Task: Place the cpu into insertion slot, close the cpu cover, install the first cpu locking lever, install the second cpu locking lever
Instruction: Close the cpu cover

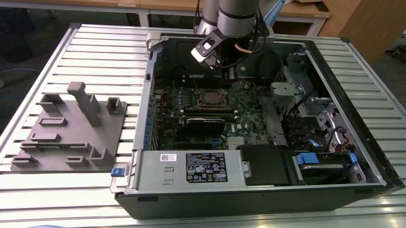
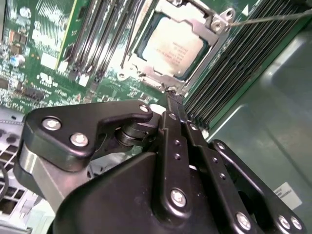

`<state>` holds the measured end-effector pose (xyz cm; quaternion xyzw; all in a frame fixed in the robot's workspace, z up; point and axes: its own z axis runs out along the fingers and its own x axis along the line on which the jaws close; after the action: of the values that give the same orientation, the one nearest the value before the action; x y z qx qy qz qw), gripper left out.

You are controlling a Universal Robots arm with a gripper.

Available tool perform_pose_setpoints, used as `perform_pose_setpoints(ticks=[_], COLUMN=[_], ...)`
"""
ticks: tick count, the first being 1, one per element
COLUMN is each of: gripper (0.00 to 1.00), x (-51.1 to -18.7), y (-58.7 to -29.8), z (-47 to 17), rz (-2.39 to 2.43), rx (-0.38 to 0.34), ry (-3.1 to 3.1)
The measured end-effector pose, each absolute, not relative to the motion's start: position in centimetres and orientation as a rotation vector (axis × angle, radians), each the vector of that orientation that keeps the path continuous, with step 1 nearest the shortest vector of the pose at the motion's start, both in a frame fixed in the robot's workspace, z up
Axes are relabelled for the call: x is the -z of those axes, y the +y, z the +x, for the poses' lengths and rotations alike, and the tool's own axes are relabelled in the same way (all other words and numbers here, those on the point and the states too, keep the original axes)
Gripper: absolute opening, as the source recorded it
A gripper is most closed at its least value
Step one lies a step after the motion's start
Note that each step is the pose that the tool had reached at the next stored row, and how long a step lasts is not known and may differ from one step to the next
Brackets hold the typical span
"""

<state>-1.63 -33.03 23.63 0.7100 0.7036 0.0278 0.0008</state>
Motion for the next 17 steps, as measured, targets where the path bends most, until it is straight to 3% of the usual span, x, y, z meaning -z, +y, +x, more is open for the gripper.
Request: perform_pose_setpoints(ticks=[17], gripper=[0.11], x=[-23.57], y=[-33.03], z=[-1.63], rz=[2.187], rx=[-0.056], ry=[2.28])
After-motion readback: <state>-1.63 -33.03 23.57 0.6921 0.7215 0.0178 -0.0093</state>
